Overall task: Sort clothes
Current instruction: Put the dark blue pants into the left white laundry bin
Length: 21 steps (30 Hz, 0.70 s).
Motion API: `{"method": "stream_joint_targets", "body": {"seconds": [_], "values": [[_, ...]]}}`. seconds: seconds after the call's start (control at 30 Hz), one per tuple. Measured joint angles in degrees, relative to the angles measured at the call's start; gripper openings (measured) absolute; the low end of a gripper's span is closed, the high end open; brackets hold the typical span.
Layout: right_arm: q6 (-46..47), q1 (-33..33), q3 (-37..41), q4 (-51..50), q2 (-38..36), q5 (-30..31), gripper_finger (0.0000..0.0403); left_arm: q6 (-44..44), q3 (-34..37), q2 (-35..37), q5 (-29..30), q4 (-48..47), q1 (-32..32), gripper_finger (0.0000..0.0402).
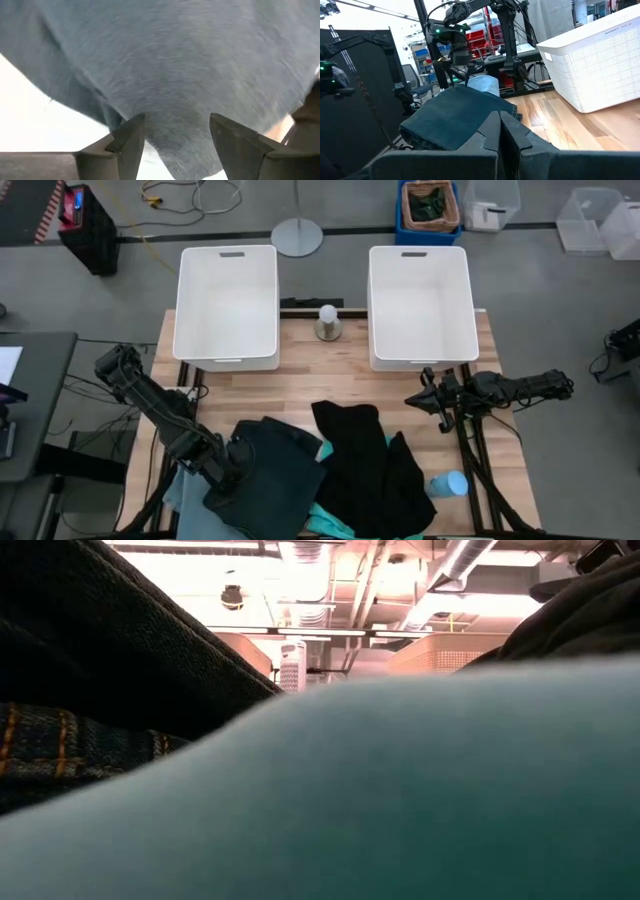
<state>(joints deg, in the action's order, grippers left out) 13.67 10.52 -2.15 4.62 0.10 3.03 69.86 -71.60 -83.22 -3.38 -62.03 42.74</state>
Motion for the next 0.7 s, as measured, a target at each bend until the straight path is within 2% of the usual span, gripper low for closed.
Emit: {"method": "stream_joint_targets", "body": {"seconds": [0.2,0.37,0.53,0.7], "values": [[0.00,0.00,0.00,-0.04,0.00,-0.02,0.0024,12.75,2.69,0.02,-1.44,0.73,0.31,0.0269],[0.00,0.00,0.00,-0.12,-0.02,-0.02,0.0024,17.12,7.19,0.04,-4.04,10.98,0.42,0.0303],[0.00,0.00,0.00,-0.37,-0.01,-0.02,0.0024,18.30,11.18,-0.19,-4.35,14.59,0.47,0.0308],[1.77,0.00,-0.02,-0.46,0.00,0.00,0.0025,17.94,14.20,-0.13,-3.96,18.79,0.46,0.0294]]}}
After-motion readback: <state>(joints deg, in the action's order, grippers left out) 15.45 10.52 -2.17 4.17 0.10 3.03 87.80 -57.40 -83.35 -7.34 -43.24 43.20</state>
